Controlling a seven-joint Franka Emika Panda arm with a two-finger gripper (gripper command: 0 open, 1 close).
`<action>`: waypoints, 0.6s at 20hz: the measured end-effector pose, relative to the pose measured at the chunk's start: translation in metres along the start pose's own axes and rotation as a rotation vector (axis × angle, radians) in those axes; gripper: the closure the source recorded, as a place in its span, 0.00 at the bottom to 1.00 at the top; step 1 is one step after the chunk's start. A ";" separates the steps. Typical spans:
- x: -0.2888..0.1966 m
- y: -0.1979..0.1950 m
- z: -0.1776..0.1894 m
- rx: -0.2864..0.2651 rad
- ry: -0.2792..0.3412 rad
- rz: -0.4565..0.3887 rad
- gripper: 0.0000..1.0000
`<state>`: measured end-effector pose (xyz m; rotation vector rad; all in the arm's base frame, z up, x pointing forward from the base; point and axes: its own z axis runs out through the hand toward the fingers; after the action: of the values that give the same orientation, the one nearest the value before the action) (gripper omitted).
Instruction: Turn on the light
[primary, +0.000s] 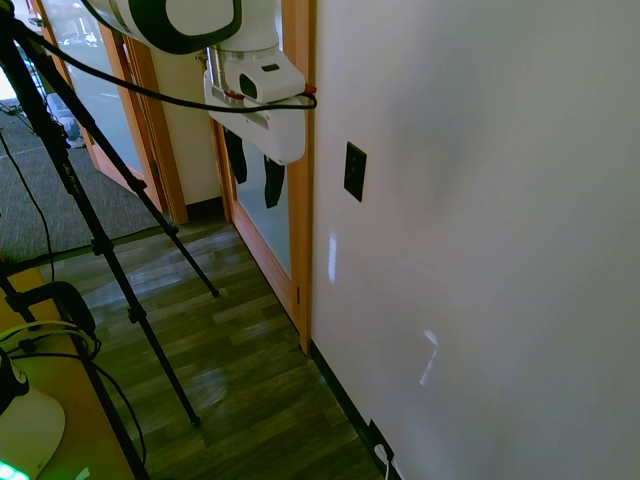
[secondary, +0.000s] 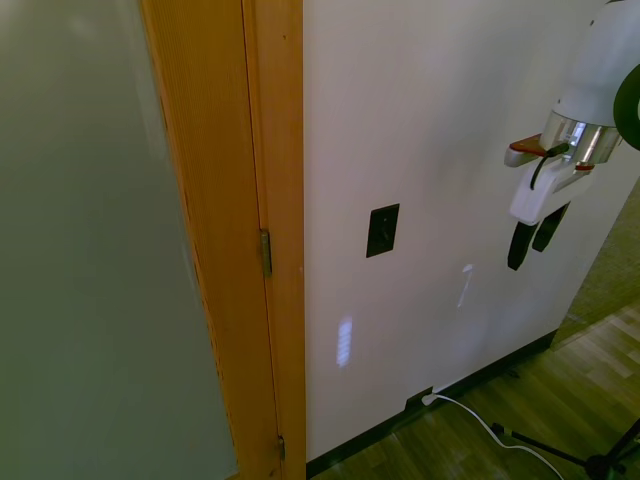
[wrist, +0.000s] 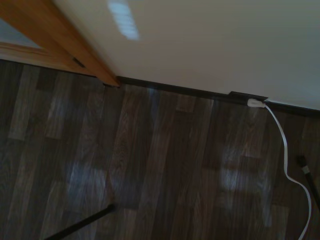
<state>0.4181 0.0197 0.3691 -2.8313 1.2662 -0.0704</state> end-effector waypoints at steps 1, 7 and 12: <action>0.000 0.000 0.000 -0.001 0.001 -0.001 0.00; 0.010 -0.027 0.019 0.061 0.047 0.035 0.00; 0.014 -0.050 0.052 0.161 0.126 0.118 0.00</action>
<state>0.4679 0.0433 0.3205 -2.6476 1.3808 -0.3363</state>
